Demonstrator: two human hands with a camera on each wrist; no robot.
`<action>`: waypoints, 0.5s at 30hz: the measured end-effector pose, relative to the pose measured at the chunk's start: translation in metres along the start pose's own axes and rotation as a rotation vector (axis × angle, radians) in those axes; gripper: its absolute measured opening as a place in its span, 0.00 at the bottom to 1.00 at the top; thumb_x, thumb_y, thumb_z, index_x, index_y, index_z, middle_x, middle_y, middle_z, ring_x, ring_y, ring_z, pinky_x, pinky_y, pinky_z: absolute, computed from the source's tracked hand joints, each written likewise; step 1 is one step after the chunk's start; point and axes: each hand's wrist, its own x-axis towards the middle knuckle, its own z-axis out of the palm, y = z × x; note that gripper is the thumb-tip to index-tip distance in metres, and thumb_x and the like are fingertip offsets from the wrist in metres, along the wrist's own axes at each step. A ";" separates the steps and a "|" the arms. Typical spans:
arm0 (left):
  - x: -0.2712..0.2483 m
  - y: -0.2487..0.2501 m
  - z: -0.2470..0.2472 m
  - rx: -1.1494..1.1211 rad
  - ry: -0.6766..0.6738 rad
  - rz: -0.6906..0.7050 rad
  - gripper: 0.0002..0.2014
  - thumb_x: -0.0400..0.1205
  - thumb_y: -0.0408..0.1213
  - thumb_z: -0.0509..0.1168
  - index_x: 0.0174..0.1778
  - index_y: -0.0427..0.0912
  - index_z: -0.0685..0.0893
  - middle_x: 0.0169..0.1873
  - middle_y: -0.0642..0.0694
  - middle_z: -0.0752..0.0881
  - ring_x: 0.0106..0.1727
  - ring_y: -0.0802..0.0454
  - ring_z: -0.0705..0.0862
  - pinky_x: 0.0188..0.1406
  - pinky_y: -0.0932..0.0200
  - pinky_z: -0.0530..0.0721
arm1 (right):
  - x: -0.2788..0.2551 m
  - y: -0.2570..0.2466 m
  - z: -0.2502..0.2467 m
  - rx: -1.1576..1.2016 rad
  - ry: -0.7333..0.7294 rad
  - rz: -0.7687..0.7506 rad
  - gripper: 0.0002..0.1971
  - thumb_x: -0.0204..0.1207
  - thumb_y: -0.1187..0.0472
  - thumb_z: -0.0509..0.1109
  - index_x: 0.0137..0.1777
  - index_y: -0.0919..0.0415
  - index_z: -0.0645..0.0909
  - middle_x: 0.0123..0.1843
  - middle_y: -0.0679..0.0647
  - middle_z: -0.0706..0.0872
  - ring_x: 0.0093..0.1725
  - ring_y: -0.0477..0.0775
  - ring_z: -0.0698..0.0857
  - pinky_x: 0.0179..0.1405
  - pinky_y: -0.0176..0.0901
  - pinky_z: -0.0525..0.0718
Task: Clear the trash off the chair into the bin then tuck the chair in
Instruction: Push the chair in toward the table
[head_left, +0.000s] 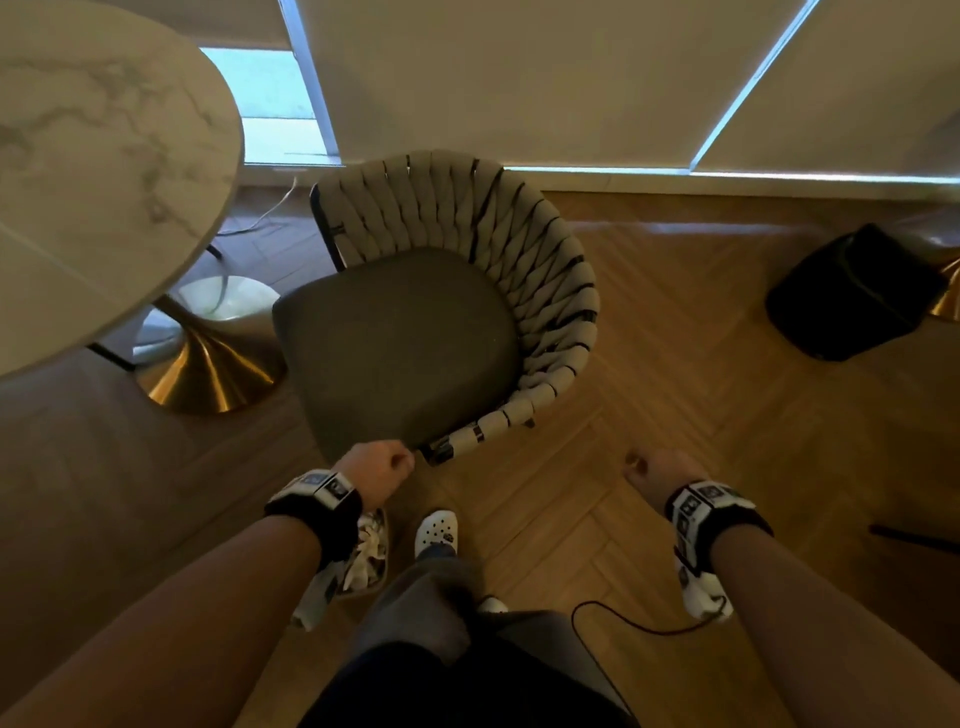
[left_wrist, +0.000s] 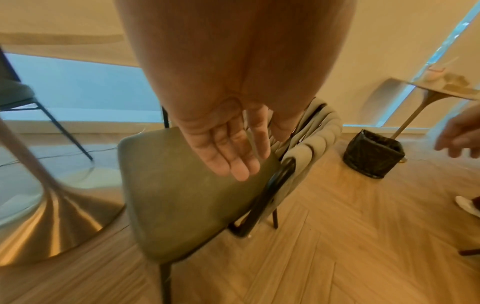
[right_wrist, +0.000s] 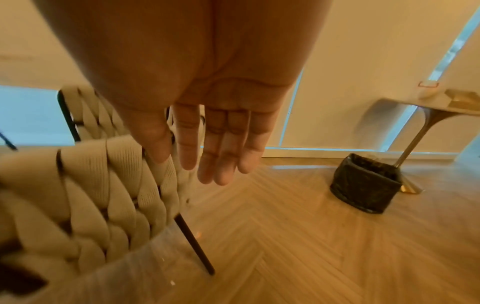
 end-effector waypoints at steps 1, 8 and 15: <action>0.011 0.013 -0.006 -0.018 -0.002 0.021 0.10 0.88 0.48 0.59 0.61 0.53 0.82 0.52 0.51 0.84 0.48 0.57 0.83 0.44 0.62 0.77 | 0.015 -0.007 -0.010 0.011 0.027 -0.018 0.17 0.82 0.48 0.60 0.66 0.54 0.79 0.54 0.54 0.88 0.48 0.55 0.84 0.43 0.46 0.82; 0.056 0.086 -0.013 -0.097 -0.044 0.043 0.13 0.88 0.47 0.58 0.67 0.51 0.80 0.57 0.48 0.84 0.52 0.54 0.85 0.51 0.59 0.83 | 0.092 -0.038 -0.069 -0.111 0.064 -0.194 0.22 0.81 0.51 0.61 0.74 0.52 0.70 0.66 0.59 0.80 0.60 0.61 0.82 0.55 0.51 0.82; 0.094 0.118 0.016 -0.141 -0.025 -0.096 0.24 0.82 0.54 0.66 0.73 0.49 0.78 0.64 0.47 0.84 0.61 0.49 0.83 0.62 0.50 0.83 | 0.161 -0.031 -0.097 -0.361 0.219 -0.487 0.25 0.80 0.56 0.60 0.78 0.51 0.64 0.82 0.58 0.58 0.77 0.64 0.64 0.70 0.59 0.72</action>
